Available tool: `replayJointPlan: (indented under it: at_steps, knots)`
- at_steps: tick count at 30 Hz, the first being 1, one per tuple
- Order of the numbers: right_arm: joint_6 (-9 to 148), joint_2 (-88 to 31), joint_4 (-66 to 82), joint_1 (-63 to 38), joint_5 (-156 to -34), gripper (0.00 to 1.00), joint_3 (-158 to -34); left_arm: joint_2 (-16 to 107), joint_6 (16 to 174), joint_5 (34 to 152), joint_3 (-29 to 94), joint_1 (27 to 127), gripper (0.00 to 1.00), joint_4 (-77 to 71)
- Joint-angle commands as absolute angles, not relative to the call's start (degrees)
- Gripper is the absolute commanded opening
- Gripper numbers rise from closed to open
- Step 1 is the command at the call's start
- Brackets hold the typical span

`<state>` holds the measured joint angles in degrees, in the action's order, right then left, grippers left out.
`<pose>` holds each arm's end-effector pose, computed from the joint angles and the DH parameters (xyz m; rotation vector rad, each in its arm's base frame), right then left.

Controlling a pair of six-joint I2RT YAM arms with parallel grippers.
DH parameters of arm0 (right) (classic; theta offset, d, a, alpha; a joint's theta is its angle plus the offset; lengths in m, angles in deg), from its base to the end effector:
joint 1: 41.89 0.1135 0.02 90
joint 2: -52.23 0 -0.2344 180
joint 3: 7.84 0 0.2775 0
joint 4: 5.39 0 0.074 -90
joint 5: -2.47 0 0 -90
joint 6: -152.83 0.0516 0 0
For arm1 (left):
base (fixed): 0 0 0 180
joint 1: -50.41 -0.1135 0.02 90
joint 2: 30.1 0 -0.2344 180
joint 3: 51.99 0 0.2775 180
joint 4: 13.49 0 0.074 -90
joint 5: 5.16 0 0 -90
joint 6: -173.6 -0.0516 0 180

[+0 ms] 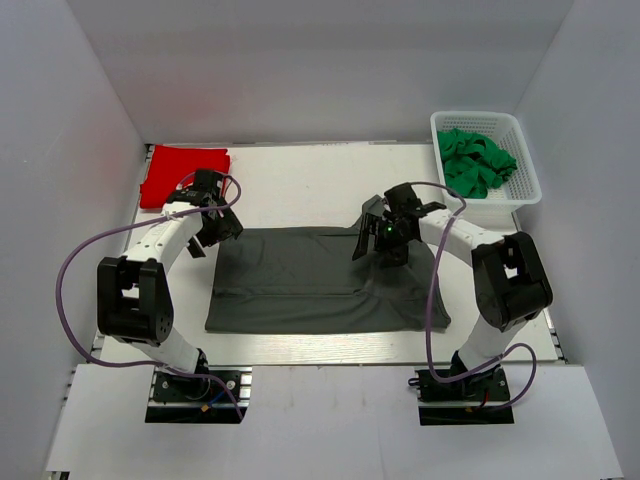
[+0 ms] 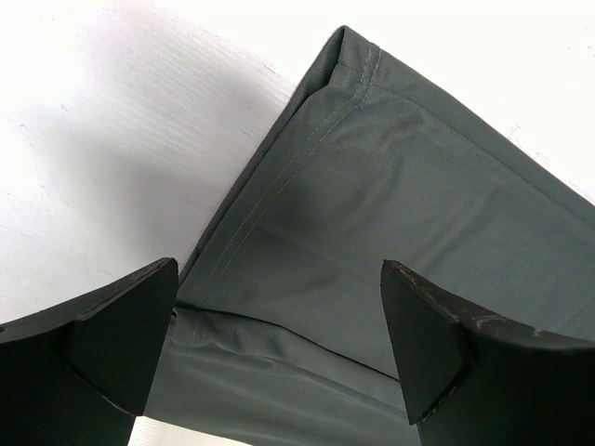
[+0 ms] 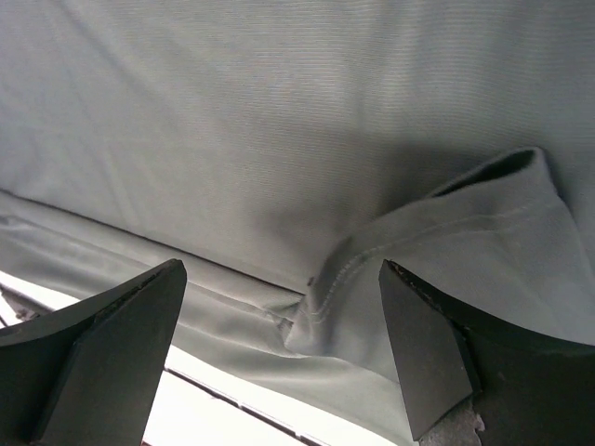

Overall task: Fold and stack the t-shirts
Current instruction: Fold the flattened tshirt in 1/3 of the way, then grap the side of the flattened tshirt furthest away from the robot with both arms

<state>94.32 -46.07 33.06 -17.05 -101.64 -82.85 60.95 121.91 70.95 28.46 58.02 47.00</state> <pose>0.3282 0.1658 0.1265 0.0741 2.7540 0.6276 0.3359 -0.0324 0.1794 -0.7795 2.6295 0.1294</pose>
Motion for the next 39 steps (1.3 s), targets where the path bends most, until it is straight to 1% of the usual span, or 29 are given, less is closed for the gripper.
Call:
replayJointPlan:
  at_steps: [1, 5, 9, 13, 14, 16, 17, 21, 23, 25, 26, 27, 28, 29, 31, 32, 34, 35, 37, 38, 39]
  knots:
    - [93.3, -43.7, 37.2, -16.8, -98.8, 0.9, -86.6, 60.5, 120.9, 71.9, 29.3, 57.8, 1.0, 47.0]
    - [91.0, -40.9, 39.0, -17.2, -95.0, 0.9, -89.0, 61.7, 120.9, 71.9, 30.4, 57.8, 1.0, 45.9]
    - [87.5, -40.9, 39.9, -17.8, -85.4, 0.9, -94.0, 64.5, 120.9, 71.9, 31.8, 57.8, 1.0, 44.1]
    - [84.6, -48.0, 39.0, -19.7, -85.5, 0.9, -100.6, 68.2, 121.5, 71.4, 34.8, 57.8, 1.0, 42.5]
    - [83.7, -49.3, 39.6, -20.0, -85.6, 0.9, -105.6, 69.0, 121.5, 70.8, 35.4, 57.8, 1.0, 41.7]
    - [82.1, -53.8, 40.1, -21.0, -85.9, 0.9, -109.0, 72.3, 121.5, 70.0, 37.0, 57.8, 1.0, 40.5]
    - [80.9, -57.3, 39.5, -21.1, -85.6, 0.9, -113.1, 73.7, 121.5, 70.0, 38.0, 57.8, 1.0, 40.5]
    - [77.9, -63.6, 37.1, -21.8, -84.4, 0.9, -118.7, 79.1, 121.0, 69.5, 42.1, 57.8, 1.0, 39.1]
    - [76.7, -66.7, 34.6, -22.3, -84.8, 0.9, -120.9, 80.6, 121.0, 68.9, 43.3, 57.8, 0.97, 38.5]
    - [76.4, -68.6, 33.4, -22.7, -85.8, 0.9, -122.9, 82.1, 121.0, 68.3, 44.1, 57.8, 0.91, 38.5]
    - [76.4, -70.3, 33.0, -22.8, -86.0, 0.9, -124.1, 82.9, 121.0, 67.7, 44.1, 57.8, 0.85, 38.5]
    - [76.3, -71.9, 31.8, -22.8, -85.9, 0.9, -125.2, 82.9, 121.0, 67.7, 44.1, 57.8, 0.82, 38.5]
    - [75.9, -72.4, 31.4, -22.9, -86.0, 0.9, -125.6, 83.6, 121.0, 67.7, 44.1, 57.8, 0.74, 38.5]
    - [75.9, -74.3, 31.3, -23.0, -86.0, 0.9, -126.1, 84.5, 120.4, 68.2, 44.1, 57.8, 0.69, 38.5]
    - [76.2, -77.1, 32.4, -23.3, -85.7, 0.9, -129.6, 85.3, 120.4, 68.8, 44.1, 57.8, 0.61, 38.5]
    - [75.9, -77.9, 32.5, -23.1, -85.8, 0.9, -131.0, 85.3, 120.4, 69.3, 44.1, 57.8, 0.53, 38.5]
    - [75.9, -80.3, 32.9, -23.3, -85.5, 0.9, -132.4, 85.8, 120.4, 70.0, 43.4, 57.8, 0.46, 37.9]
    - [75.8, -80.8, 33.4, -23.2, -85.2, 0.9, -133.1, 85.8, 120.4, 70.0, 42.8, 57.8, 0.35, 37.9]
    - [75.6, -81.0, 33.5, -23.1, -85.0, 0.89, -132.1, 85.8, 120.4, 70.6, 42.1, 57.8, 0.24, 37.9]
    - [75.8, -80.4, 33.5, -23.1, -84.5, 0.89, -131.6, 85.8, 120.4, 70.6, 41.6, 57.8, 0.16, 37.3]
    - [75.8, -80.1, 33.2, -23.2, -83.9, 0.89, -129.1, 85.8, 120.4, 70.6, 41.1, 57.8, 0.14, 37.3]
